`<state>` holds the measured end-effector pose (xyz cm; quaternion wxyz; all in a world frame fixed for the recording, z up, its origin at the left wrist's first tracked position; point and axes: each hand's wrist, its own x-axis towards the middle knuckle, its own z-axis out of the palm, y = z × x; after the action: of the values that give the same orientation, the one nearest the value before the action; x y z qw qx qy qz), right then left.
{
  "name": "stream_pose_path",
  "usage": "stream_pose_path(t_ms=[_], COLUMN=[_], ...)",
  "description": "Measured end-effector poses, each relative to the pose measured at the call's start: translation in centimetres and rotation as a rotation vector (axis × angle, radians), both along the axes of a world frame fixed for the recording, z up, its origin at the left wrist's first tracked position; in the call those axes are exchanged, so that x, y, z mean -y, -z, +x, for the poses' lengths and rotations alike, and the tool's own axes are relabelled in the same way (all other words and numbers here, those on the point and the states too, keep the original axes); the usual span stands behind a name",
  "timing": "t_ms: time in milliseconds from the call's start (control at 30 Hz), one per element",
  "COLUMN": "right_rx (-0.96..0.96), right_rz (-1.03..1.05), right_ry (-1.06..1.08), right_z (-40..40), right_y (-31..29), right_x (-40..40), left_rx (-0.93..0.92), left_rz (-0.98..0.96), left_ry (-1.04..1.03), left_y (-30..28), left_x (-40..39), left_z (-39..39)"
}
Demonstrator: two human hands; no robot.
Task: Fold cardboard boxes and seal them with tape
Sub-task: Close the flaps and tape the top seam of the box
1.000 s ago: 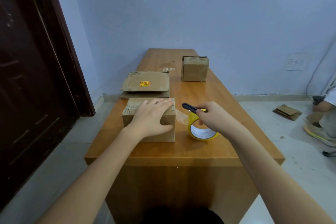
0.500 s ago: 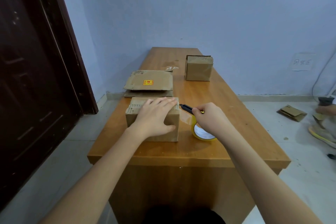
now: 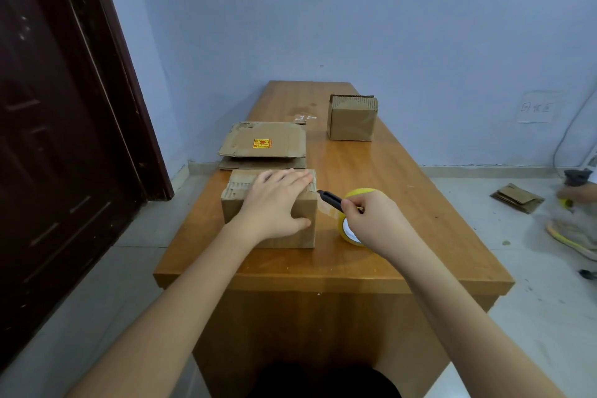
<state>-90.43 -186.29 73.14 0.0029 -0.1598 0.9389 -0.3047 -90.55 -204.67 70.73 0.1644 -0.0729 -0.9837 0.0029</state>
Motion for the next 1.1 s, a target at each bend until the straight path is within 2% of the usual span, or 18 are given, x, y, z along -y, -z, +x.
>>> stream_pose_path(t_ms=[267,533,733,900,1100], right_rx=[-0.080,-0.063,0.005,0.024,0.062], right_rz=[0.030,0.050,-0.264,-0.359,-0.611], right_ry=[-0.011,-0.030,-0.021,0.044,0.162], right_z=[1.5,2.3,1.5,0.1,-2.0], right_y=[0.6,-0.1,-1.4,-0.7,1.3], right_x=[-0.3,-0.9,-2.5,-3.6,-5.3], left_rx=[0.018,0.022,0.028,0.023,0.016], left_rz=[0.022,0.020,0.005,0.010,0.013], left_ry=[-0.008,-0.010,-0.010,-0.012,-0.010], left_y=[0.0,0.0,0.0,-0.1,-0.1], left_x=[0.0,0.0,0.1,0.0,0.0], left_z=[0.0,0.0,0.0,0.1,0.2])
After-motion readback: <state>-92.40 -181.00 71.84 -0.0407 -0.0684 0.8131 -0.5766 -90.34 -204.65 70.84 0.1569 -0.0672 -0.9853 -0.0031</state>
